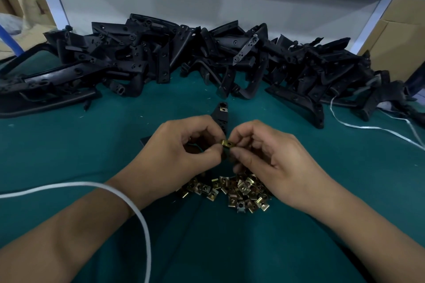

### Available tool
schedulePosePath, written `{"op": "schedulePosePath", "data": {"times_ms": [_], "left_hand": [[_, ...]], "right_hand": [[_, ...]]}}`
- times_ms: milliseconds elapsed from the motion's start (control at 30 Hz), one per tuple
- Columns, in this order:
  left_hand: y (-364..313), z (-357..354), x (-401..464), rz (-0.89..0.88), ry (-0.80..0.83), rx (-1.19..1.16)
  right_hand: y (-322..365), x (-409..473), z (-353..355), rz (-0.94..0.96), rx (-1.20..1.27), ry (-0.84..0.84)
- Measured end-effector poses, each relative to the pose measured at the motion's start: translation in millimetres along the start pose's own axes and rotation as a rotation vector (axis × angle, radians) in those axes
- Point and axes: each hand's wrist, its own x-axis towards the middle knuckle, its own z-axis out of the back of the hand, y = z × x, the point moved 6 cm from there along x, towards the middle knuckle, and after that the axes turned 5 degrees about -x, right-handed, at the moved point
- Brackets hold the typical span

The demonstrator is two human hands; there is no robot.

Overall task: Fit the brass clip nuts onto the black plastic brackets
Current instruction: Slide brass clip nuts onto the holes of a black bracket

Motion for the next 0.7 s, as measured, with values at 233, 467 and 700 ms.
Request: {"op": "schedulePosePath", "data": {"times_ms": [233,467,700], "left_hand": [[-2,0,1,0.034,0.050,-0.166],[4,-2,1,0.108,0.137,-0.374],[8,-3,-1,0.191,0.216,-0.442]], "right_hand": [[-6,3,-6,-0.089,0.196,-0.070],[-2,2,-8,-0.111,0.344,-0.053],[0,3,-11,-0.155,0.518,0.029]]}}
